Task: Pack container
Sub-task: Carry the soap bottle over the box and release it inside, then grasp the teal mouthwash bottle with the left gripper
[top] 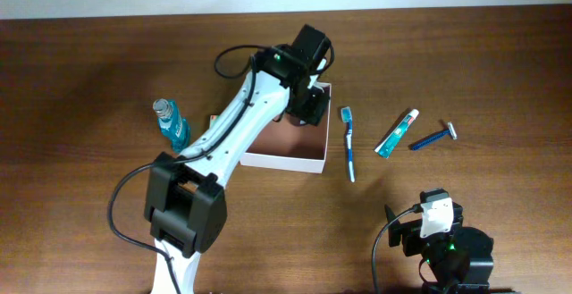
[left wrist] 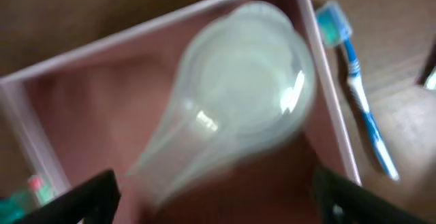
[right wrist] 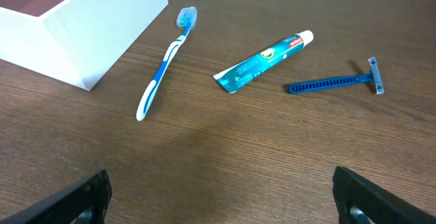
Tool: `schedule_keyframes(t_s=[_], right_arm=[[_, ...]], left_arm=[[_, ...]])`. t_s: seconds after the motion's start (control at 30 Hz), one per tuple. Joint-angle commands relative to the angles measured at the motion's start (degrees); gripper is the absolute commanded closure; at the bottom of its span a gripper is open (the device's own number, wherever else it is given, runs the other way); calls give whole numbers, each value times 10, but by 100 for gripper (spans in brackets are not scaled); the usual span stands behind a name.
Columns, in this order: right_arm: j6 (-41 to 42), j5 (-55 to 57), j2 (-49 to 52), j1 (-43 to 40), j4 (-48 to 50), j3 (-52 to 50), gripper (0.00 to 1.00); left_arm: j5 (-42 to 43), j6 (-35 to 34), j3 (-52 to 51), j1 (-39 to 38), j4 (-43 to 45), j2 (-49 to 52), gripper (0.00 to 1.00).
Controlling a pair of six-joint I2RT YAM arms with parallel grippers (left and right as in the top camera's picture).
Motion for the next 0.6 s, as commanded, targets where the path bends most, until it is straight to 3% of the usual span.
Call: schedule_keyframes(t_s=[0.0, 0.1, 0.27, 0.4, 0.57], right_arm=[[-5, -7, -4, -4, 1, -3, 1], [-4, -7, -4, -4, 1, -3, 1], [-5, -7, -4, -4, 1, -3, 1], [-5, -7, -4, -4, 1, -3, 1], [-4, -7, -4, -4, 1, -3, 1]], left_arm=[[-7, 12, 72, 17, -56, -28, 7], [-58, 11, 131, 48, -156, -46, 7], [-73, -13, 146, 129, -242, -78, 7], [-73, -14, 146, 211, -294, -85, 6], [-27, -1, 129, 315, -293, -85, 6]])
